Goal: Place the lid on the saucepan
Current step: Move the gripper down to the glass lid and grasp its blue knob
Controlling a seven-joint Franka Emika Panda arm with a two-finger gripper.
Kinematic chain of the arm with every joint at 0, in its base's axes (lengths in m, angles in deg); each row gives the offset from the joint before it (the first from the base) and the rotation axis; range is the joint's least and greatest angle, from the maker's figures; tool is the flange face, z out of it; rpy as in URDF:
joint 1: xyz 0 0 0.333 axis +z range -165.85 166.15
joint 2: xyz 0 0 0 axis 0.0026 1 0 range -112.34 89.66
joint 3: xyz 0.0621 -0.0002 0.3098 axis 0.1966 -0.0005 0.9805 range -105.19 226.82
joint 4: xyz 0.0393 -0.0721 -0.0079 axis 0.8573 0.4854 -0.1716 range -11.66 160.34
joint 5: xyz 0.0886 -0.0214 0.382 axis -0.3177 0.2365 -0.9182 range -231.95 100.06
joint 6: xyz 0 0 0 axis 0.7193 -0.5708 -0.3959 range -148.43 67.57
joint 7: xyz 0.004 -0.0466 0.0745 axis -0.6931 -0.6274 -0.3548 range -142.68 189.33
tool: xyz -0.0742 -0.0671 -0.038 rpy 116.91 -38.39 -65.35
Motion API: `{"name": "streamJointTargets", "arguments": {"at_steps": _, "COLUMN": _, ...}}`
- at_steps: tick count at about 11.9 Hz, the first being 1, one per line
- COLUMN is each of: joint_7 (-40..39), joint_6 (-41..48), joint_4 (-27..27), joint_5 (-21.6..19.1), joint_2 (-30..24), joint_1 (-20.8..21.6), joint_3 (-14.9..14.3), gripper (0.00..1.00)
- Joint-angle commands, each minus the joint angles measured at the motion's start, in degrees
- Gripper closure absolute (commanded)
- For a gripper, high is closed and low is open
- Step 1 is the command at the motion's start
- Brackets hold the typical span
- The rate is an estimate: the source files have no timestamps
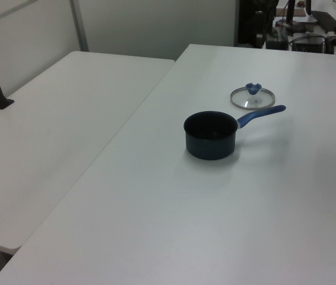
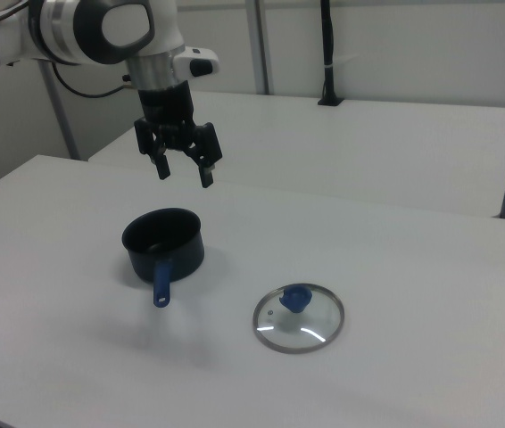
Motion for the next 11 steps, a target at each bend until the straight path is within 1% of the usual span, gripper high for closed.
{"name": "streamJointTargets", "arguments": {"at_steps": 1, "joint_7": -0.94, "joint_6": -1.49, "joint_4": 0.43, "joint_5": 0.79, "joint_2": -0.11, "joint_1": -1.84, "joint_3": -0.37, "gripper": 0.0}}
{"name": "streamJointTargets", "arguments": {"at_steps": 4, "joint_7": -7.44, "joint_6": -7.36, "joint_4": 0.69, "joint_5": 0.35, "joint_2": 5.41, "joint_1": -4.39, "joint_3": -4.4, "gripper": 0.0}}
{"name": "streamJointTargets", "arguments": {"at_steps": 5, "joint_7": -8.68, "joint_6": -9.73, "joint_4": 1.04, "joint_5": 0.35, "joint_2": 7.09, "joint_1": -5.36, "joint_3": -5.28, "gripper": 0.0}}
{"name": "streamJointTargets", "arguments": {"at_steps": 7, "joint_7": -10.0, "joint_6": -13.17, "joint_4": 1.13, "joint_5": 0.35, "joint_2": 11.39, "joint_1": -7.2, "joint_3": -5.99, "gripper": 0.0}}
{"name": "streamJointTargets", "arguments": {"at_steps": 9, "joint_7": -13.86, "joint_6": -17.64, "joint_4": 2.01, "joint_5": 0.27, "joint_2": 15.7, "joint_1": -8.87, "joint_3": -6.0, "gripper": 0.0}}
{"name": "streamJointTargets", "arguments": {"at_steps": 11, "joint_7": -14.31, "joint_6": -20.46, "joint_4": 2.88, "joint_5": 0.35, "joint_2": 18.26, "joint_1": -9.49, "joint_3": -6.26, "gripper": 0.0}}
